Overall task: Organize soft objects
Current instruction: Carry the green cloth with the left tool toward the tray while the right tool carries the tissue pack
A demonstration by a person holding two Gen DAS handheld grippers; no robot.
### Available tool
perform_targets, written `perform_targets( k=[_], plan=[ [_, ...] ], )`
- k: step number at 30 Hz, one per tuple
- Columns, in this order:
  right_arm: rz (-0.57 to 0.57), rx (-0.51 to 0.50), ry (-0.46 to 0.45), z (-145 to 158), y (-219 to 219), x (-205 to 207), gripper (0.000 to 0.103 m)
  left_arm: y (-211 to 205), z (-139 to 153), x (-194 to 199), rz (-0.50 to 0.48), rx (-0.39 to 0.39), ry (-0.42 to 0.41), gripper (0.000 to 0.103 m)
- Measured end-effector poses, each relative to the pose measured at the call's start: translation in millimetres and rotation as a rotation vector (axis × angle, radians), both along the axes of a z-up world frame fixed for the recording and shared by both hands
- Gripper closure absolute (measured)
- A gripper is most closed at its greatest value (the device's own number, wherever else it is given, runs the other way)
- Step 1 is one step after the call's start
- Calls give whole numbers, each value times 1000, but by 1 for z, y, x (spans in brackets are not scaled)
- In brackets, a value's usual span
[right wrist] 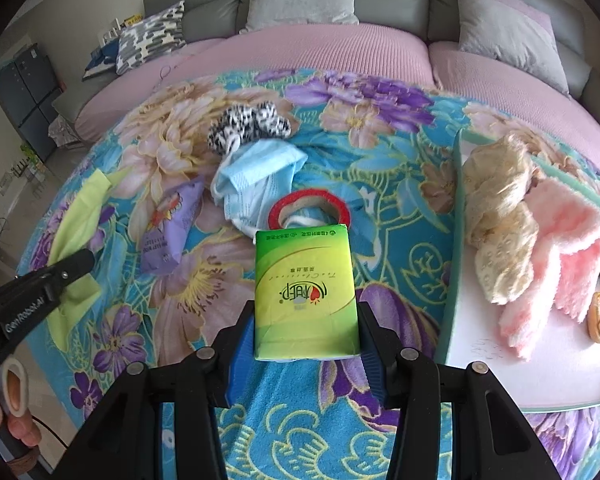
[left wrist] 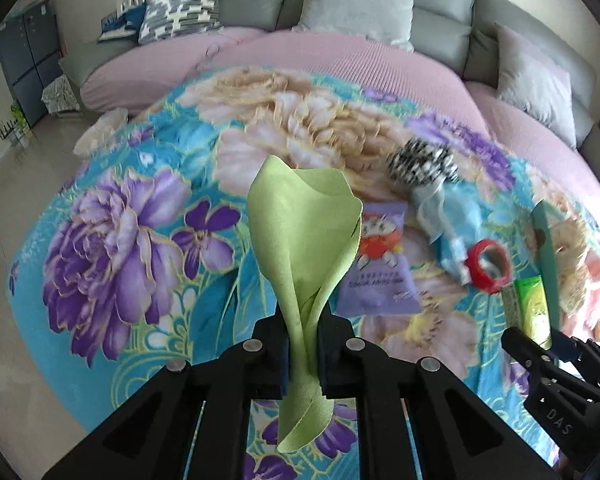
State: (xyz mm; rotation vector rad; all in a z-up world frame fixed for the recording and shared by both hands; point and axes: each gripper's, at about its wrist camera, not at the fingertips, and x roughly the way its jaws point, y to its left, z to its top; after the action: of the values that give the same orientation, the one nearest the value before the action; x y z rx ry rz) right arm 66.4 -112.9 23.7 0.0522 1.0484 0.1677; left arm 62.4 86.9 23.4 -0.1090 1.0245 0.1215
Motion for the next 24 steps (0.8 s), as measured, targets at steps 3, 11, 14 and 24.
perform_targets(
  k=[3, 11, 14, 24],
  plan=[
    [-24, 10, -42, 14, -9, -5, 53, -4, 15, 0, -14, 0, -45, 92],
    [-169, -4, -146, 50, -61, -18, 53, -44, 52, 0, -122, -3, -141, 92],
    [-243, -13, -151, 54, -88, -21, 53, -66, 59, 4, -174, 3, -157, 92],
    [-516, -63, -78, 37, -188, -35, 53, -153, 73, 8, -387, 19, -179, 92]
  ],
)
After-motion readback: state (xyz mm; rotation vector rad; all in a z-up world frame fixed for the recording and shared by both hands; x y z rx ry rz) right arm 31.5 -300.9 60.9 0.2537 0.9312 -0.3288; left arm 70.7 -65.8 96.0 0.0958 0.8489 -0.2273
